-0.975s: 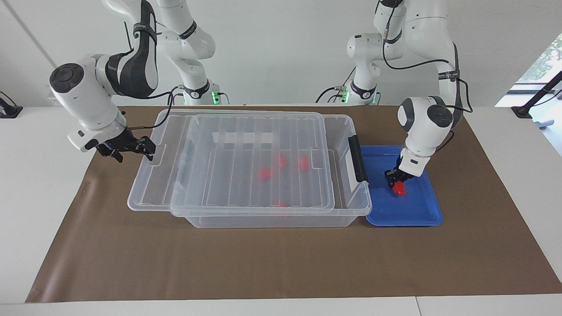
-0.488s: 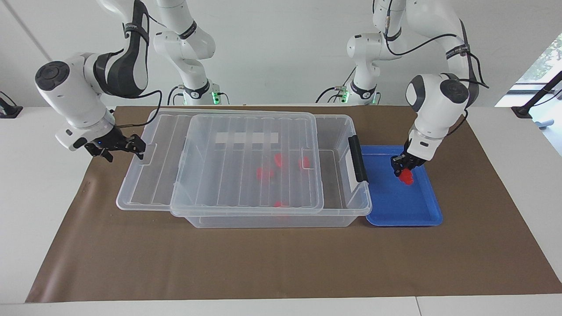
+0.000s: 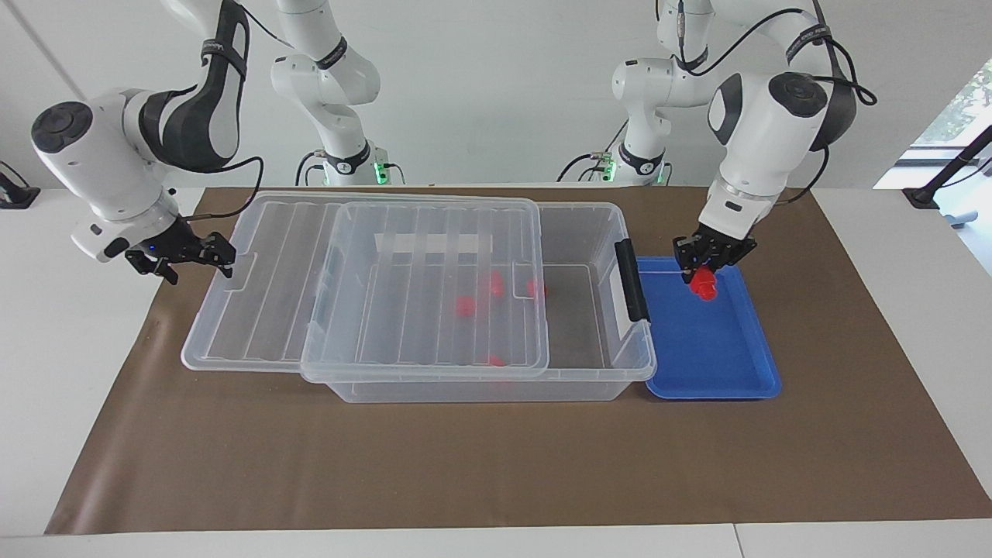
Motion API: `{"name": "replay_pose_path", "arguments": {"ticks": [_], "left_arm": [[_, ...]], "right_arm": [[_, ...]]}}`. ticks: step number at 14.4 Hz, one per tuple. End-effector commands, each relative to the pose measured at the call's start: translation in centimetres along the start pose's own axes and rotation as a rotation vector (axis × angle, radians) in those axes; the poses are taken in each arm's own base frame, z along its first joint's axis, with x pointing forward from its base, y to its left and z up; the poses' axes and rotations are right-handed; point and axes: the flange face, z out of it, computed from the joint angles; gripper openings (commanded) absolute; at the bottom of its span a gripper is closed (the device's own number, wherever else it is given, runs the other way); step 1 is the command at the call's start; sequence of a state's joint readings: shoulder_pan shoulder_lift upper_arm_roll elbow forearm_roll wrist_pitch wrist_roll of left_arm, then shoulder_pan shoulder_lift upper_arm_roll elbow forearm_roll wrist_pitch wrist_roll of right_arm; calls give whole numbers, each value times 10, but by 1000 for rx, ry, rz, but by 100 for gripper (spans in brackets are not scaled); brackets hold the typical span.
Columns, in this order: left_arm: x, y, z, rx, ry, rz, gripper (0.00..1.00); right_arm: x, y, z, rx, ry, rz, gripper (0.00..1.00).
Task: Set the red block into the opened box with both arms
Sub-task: 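Grasp the red block on the blue tray with the left gripper, then carry the red block over the box opening and lower it inside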
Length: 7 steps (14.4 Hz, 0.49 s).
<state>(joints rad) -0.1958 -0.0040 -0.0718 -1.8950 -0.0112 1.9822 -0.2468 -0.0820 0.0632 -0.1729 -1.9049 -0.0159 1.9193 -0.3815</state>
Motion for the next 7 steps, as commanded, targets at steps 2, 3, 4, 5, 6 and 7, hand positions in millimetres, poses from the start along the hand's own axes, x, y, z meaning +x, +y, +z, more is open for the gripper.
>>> {"name": "replay_pose_path", "arguments": {"ticks": [2,3,4,5,6,7], "left_arm": [[-15,52,-4,10,-5,99,0],[-21,68,-4,7,-2,128,0],[-26,82,-3,3,0,148,0],[-31,97,4,1,-3,174,0],[-35,109,8,-2,-2,185,0],[-37,119,13,-4,-4,173,0]], "right_arm": [[-4,11,-3,-4,14,-23,100],[-4,11,-3,-4,14,-27,100],[-6,14,-3,-4,14,-24,100],[-7,17,-3,-4,14,-17,100],[-7,17,-3,-4,14,-17,100],[-7,17,-3,-4,14,-17,100]]}}
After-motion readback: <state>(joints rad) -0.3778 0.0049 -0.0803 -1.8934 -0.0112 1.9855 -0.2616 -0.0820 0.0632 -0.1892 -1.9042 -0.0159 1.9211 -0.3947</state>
